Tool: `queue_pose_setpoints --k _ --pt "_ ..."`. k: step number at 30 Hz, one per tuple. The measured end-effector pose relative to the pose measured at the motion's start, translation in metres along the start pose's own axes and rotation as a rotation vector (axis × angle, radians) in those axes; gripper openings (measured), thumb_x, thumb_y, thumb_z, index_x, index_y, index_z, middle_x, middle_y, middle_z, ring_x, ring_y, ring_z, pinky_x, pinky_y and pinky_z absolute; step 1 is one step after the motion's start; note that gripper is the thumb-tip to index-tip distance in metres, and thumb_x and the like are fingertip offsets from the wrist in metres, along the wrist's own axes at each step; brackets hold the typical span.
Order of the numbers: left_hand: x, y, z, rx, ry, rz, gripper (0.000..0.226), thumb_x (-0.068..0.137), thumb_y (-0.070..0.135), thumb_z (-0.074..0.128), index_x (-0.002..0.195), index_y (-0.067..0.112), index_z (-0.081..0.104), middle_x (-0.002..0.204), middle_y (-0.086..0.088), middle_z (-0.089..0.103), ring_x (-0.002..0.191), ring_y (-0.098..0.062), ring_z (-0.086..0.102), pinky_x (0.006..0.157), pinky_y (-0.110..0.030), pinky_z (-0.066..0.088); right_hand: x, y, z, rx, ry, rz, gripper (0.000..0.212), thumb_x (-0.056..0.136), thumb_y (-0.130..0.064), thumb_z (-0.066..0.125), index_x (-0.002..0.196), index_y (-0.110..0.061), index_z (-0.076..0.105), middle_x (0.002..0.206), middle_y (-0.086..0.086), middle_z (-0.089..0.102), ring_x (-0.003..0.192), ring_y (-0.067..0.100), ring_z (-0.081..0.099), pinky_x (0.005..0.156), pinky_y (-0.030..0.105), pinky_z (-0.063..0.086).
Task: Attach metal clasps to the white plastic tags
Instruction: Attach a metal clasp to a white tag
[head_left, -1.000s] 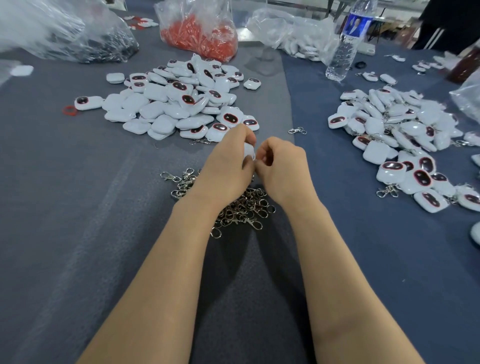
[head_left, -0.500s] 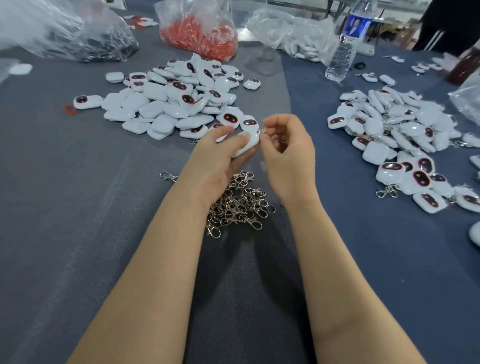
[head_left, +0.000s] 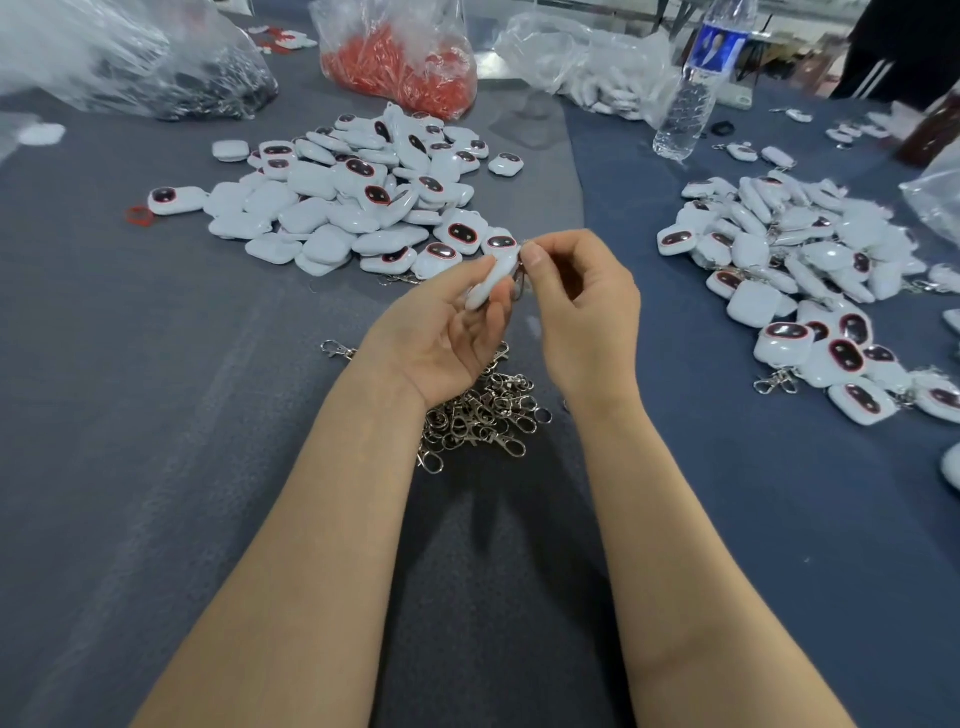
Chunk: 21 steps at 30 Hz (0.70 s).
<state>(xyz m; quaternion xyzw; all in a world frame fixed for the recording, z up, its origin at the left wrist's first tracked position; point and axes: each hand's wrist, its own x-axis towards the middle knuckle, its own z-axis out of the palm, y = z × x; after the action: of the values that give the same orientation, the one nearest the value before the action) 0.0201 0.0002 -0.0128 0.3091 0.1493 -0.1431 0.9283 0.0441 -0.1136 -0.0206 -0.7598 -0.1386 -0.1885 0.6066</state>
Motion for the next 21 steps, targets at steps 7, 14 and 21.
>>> queue_pose_setpoints --k 7,14,21 --pt "0.005 -0.006 0.0 0.687 0.237 0.534 0.01 0.095 0.014 0.054 0.087 0.013 0.059 0.068 -0.005 0.067 0.052 -0.008 0.063 0.054 -0.019 0.055 0.002 0.011 -0.006 -0.291 -0.161 -0.018 0.013 0.093 -0.013 0.057 0.08 -0.009 0.058 0.064 -0.004 0.056 0.06 0.006 0.044 0.058 0.014 0.035" --pt "0.006 -0.007 -0.001 0.873 0.236 0.7 0.006 0.095 0.016 0.053 0.091 0.014 0.057 0.072 -0.003 0.067 0.059 -0.011 0.065 0.06 -0.025 0.056 0.003 0.011 -0.006 -0.25 -0.203 0.001 0.013 0.095 -0.013 0.052 0.082 -0.016 0.05 0.068 -0.011 0.05 0.061 -0.001 0.046 0.06 0.011 0.037" --pt "0.005 0.002 -0.001 0.082 0.091 0.111 0.024 0.093 0.023 0.056 0.079 0.006 0.065 0.056 0.001 0.064 0.046 -0.003 0.06 0.04 -0.01 0.046 0.0 0.001 0.005 0.064 -0.087 0.085 0.02 0.09 -0.006 0.059 0.082 -0.025 0.057 0.079 -0.002 0.063 0.076 0.01 0.06 0.074 0.022 0.051"
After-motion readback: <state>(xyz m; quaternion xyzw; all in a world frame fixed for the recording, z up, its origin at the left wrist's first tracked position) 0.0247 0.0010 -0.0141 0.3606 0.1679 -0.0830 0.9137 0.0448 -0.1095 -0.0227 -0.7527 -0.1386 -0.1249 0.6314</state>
